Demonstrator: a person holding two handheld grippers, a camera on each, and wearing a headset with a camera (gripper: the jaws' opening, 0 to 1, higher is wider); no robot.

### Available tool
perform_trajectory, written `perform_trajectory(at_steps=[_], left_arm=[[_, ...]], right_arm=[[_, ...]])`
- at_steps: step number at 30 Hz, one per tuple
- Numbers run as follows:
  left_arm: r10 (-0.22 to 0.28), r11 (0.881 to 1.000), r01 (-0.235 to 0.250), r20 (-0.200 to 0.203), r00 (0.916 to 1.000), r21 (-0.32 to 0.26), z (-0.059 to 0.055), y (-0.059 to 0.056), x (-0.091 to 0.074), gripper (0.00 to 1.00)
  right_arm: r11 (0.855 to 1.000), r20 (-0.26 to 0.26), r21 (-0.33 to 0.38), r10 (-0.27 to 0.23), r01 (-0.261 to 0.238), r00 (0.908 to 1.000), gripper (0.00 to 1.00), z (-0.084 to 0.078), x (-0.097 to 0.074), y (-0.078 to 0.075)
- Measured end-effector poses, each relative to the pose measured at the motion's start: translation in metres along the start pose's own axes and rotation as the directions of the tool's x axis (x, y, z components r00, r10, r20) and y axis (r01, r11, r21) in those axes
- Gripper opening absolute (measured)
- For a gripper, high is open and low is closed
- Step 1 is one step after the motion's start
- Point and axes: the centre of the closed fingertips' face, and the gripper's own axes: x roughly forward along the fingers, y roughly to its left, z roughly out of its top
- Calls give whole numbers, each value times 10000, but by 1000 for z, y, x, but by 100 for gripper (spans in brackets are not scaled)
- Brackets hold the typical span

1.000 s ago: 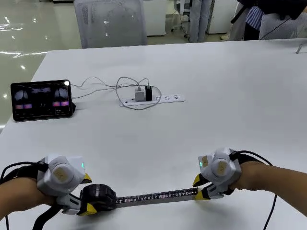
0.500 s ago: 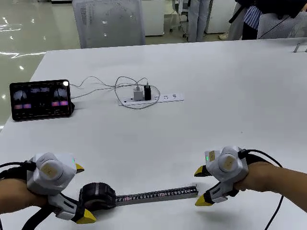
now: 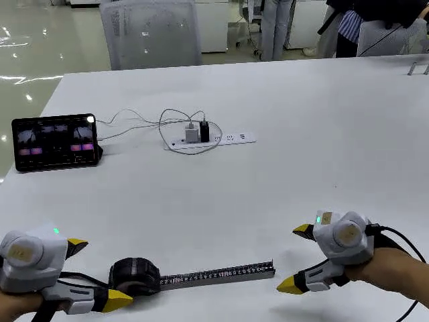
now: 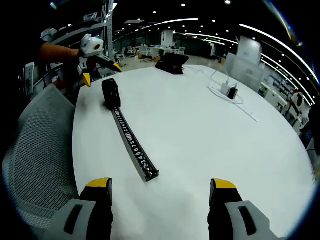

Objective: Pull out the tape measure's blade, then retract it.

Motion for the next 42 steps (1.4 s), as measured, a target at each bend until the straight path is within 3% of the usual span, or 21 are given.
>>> perform_trajectory(at_steps=[2,5,10,14,17,20,23,28,31,33,36,42], left_arm=[[221,9993,-208,394,9990,-324,2,4,-5,99],[803,9946,-759,612,9949,-706,1,14,-15,99],[1166,9855,-1053,804,9899,-1333,-9,18,-28,99],[1262,9790,-1133,670,9897,-1697,-22,15,-35,99],[1664,9766,-1526,830,9826,-1517,-26,19,-42,99],[1932,9696,-1726,1097,9750,-1734,-28,23,-51,99],[1910,9668,-1701,972,9768,-1908,-35,23,-54,99],[1735,9735,-1554,991,9798,-1678,-46,18,-58,99],[1789,9716,-1621,865,9801,-1725,-53,18,-59,99],[1944,9686,-1773,861,9771,-1746,-56,21,-62,99],[2019,9675,-1842,904,9752,-1734,-56,22,-65,99],[2053,9668,-1873,920,9744,-1739,-59,23,-68,99]], right_arm=[[9995,89,249,-175,173,9998,84,-2,-4,-2],[9960,493,762,-511,472,9975,87,-3,-11,-4],[9862,643,1396,-989,892,9930,96,-12,-20,-8],[9787,828,1767,-1204,1044,9893,99,-16,-27,-9],[9804,717,1605,-1268,1140,9893,99,-22,-32,-4],[9776,789,1664,-1435,1289,9865,99,-26,-42,-4],[9732,933,1827,-1587,1398,9829,99,-28,-49,-2],[9712,888,1817,-1722,1540,9811,99,-39,-57,2],[9609,883,2295,-1788,1547,9799,99,-46,-60,5],[9615,944,2262,-1809,1558,9790,99,-49,-61,7],[9627,535,2181,-1756,1601,9830,99,-61,-62,9],[9554,507,2434,-1845,1671,9815,99,-67,-70,9]])
